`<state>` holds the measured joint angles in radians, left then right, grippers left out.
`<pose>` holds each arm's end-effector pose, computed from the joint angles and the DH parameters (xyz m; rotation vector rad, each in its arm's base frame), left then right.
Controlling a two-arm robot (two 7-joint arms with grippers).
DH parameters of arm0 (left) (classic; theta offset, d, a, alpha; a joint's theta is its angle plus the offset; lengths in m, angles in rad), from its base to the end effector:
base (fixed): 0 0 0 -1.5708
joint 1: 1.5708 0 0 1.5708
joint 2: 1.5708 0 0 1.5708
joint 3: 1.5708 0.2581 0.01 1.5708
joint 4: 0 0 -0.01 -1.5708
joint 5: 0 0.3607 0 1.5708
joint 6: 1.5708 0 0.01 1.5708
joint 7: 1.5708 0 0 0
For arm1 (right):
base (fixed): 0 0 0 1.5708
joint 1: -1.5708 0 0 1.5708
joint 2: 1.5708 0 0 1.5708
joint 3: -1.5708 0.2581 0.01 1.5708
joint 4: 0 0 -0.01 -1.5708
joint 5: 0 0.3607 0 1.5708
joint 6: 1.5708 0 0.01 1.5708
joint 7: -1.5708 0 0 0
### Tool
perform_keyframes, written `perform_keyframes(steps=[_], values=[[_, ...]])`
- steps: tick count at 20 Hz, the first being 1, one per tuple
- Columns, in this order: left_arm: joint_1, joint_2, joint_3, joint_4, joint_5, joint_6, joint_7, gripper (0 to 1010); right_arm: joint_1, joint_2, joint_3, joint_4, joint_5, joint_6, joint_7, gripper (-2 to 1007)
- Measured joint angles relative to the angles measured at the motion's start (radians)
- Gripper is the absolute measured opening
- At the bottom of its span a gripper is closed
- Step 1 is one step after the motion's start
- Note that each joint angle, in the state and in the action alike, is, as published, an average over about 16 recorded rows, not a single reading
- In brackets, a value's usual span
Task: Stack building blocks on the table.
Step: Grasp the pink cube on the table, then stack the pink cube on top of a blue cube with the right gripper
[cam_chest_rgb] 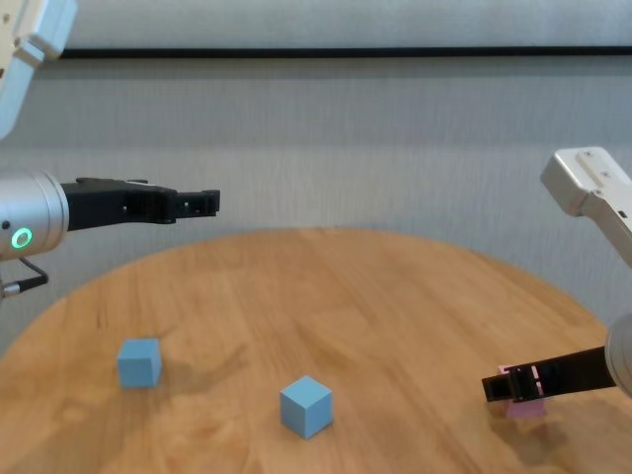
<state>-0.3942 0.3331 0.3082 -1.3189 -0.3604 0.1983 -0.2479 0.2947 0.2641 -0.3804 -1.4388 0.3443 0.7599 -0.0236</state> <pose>0.4671 0.0128 -0.2157 0.1518 0.0741 1.1297 0.4314 0.0513 -0.2331 -0.6196 0.4295 -1.2124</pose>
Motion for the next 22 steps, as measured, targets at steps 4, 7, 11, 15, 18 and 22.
perform_keyframes(steps=[4, 7, 11, 15, 18, 22], values=[[0.000, 0.000, 0.000, 0.000, 0.000, 0.000, 0.000, 999, -0.001, 0.001, -0.001, -0.001, 0.000, -0.002, 0.002, 488], [0.000, 0.000, 0.000, 0.000, 0.000, 0.000, 0.000, 999, -0.002, 0.005, -0.004, -0.005, -0.003, -0.010, 0.014, 429], [0.000, 0.000, 0.000, 0.000, 0.000, 0.000, 0.000, 999, -0.001, 0.021, -0.022, -0.018, -0.014, -0.038, 0.047, 382], [0.000, 0.000, 0.000, 0.000, 0.000, 0.000, 0.000, 999, 0.004, 0.044, -0.053, -0.034, -0.031, -0.089, 0.108, 369], [0.000, 0.000, 0.000, 0.000, 0.000, 0.000, 0.000, 999, 0.013, 0.064, -0.087, -0.045, -0.048, -0.142, 0.170, 369], [0.000, 0.000, 0.000, 0.000, 0.000, 0.000, 0.000, 999, 0.030, 0.085, -0.138, -0.051, -0.075, -0.212, 0.252, 369]])
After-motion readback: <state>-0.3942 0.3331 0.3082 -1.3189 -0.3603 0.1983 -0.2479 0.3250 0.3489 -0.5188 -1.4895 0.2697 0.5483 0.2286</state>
